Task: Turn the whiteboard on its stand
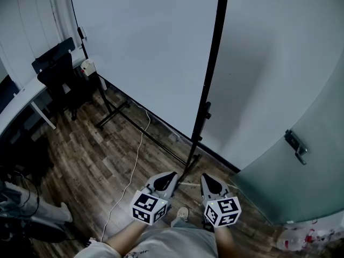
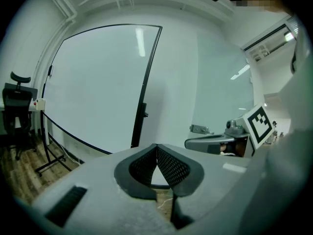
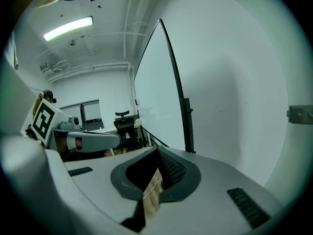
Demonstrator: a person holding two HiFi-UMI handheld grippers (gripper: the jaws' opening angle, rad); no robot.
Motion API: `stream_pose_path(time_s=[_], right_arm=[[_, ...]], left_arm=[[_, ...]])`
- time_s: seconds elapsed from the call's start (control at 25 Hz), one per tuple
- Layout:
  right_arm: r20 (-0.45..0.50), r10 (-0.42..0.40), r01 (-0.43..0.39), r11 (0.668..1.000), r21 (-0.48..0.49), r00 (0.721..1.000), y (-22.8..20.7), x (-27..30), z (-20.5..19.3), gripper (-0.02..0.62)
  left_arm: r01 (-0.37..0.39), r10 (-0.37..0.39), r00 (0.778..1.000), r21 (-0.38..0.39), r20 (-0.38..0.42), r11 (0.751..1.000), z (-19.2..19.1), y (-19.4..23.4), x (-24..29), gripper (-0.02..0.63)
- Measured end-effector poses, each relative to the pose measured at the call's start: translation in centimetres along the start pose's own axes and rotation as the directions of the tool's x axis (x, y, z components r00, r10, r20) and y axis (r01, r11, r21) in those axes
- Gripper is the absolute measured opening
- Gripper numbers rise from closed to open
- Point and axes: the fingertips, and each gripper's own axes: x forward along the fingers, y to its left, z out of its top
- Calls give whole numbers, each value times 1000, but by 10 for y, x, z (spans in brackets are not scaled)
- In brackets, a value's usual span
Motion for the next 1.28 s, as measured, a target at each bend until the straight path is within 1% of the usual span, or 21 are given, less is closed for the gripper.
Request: stream_pose_path(time_s=[0.36,0.6,0.8,1.0,1.28], right_arm=[[-6,20,-20,1000,-15,1000,-57,26,17,8],[6,13,-13,1000,-3,1000,-69,41,22,8],[19,4,-4,1000,10,1000,-67,56,32,8],[27,-21,21,1000,0,999,-68,68,40,8],[22,-45,45,999,-11,999,-72,84,45,8]], left_arm=[[-64,64,998,-8,21,998,20,12,49,11],[-80,80,997,-7,14,997,21,27,60,11],[-53,53,999,7,-1,999,28,36,70,11],[-8,8,1000,22,-13,1000,34,44,82,11],[23,-23,1000,26,-15,999,39,57,93,11]])
